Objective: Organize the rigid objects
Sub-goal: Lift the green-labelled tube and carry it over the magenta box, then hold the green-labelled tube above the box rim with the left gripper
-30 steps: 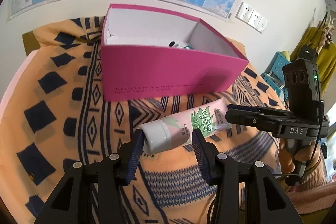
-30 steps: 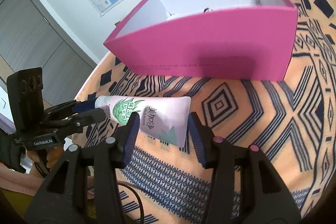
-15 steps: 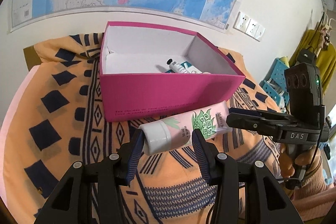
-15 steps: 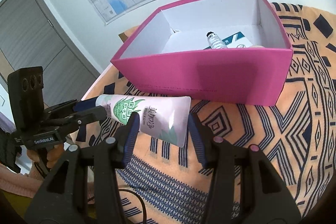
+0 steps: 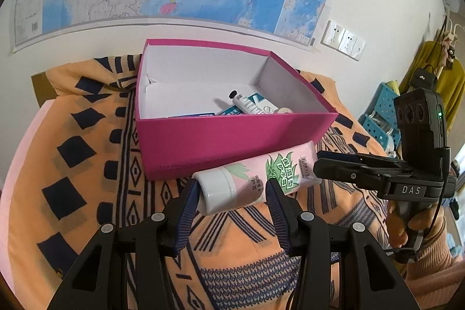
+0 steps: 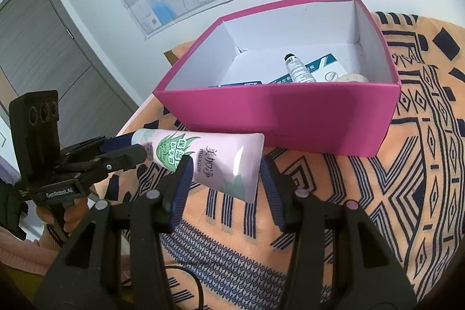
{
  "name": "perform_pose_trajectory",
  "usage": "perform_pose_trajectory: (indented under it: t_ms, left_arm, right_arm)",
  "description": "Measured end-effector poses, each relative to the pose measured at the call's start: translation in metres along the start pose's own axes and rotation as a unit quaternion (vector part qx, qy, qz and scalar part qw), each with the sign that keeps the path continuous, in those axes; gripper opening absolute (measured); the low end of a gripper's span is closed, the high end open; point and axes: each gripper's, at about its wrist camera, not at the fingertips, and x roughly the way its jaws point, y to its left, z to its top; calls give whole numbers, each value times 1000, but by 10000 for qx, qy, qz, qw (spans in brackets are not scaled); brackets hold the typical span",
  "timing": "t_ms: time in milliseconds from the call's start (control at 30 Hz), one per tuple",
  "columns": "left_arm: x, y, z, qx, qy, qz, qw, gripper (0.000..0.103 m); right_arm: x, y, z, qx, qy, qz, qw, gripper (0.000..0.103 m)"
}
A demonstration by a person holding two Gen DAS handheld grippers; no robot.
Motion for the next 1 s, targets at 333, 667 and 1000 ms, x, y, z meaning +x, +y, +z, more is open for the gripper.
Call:
perform_pose_trajectory:
  t_ms: [333, 667, 1000]
  left_arm:
    - [0, -2, 3, 65, -36, 16, 10000, 47]
    - [0, -4, 10, 107, -122, 58, 9999, 47]
    - [-3, -4, 17, 140, -214, 92, 9996, 47]
  right_arm:
    - [-3, 0, 7, -51, -86, -11, 9999, 51]
    - [-6, -1, 14, -107, -166, 3, 9998, 51]
    - [-8, 0, 20, -199, -241, -4, 9995, 51]
